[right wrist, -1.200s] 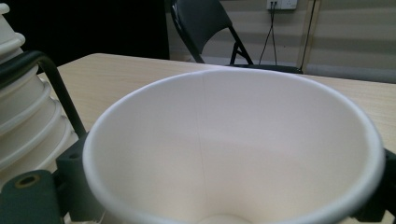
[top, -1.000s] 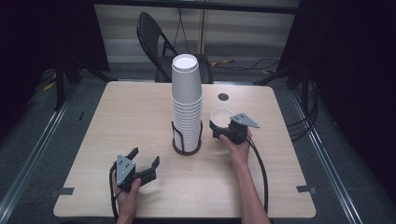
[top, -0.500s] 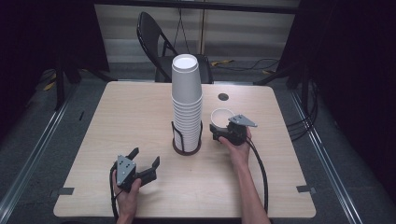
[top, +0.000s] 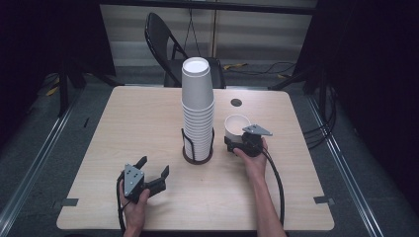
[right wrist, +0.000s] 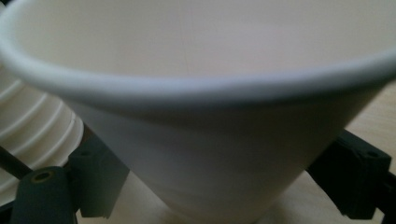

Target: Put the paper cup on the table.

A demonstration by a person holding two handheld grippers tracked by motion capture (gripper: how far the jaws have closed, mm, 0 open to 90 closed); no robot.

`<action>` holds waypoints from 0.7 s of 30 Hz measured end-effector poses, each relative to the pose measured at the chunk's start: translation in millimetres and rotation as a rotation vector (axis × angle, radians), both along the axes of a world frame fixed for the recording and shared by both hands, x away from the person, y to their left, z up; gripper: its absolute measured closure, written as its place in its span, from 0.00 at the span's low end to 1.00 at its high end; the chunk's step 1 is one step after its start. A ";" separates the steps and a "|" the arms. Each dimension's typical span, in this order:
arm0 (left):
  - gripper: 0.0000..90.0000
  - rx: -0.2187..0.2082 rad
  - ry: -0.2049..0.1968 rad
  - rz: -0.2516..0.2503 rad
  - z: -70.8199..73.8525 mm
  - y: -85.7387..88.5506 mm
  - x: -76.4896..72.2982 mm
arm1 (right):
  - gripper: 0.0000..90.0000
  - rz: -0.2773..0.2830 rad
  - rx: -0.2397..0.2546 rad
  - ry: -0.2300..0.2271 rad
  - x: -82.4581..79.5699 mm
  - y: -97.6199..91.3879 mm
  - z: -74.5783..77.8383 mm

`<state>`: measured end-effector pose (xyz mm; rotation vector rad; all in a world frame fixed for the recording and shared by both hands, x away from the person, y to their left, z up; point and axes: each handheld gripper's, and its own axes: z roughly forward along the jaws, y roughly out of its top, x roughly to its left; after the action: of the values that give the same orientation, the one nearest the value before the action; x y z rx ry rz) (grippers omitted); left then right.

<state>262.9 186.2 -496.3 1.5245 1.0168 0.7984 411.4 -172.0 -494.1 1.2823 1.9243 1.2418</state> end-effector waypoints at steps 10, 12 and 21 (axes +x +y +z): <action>0.18 -0.004 0.008 0.005 0.1 0.1 0.5 | 0.15 -0.018 -0.008 0.020 -11.4 -8.3 0.1; 0.18 -0.002 0.008 0.007 0.1 -0.4 0.5 | 0.15 -0.026 -0.006 0.026 -14.2 -10.5 0.1; 0.18 -0.002 0.007 0.007 0.1 -0.3 0.3 | 0.14 -0.049 0.026 -0.009 -33.5 -18.2 3.8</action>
<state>263.2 185.9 -496.2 1.5237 1.0281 0.7970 377.9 -190.2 -490.4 1.3272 1.8647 1.2499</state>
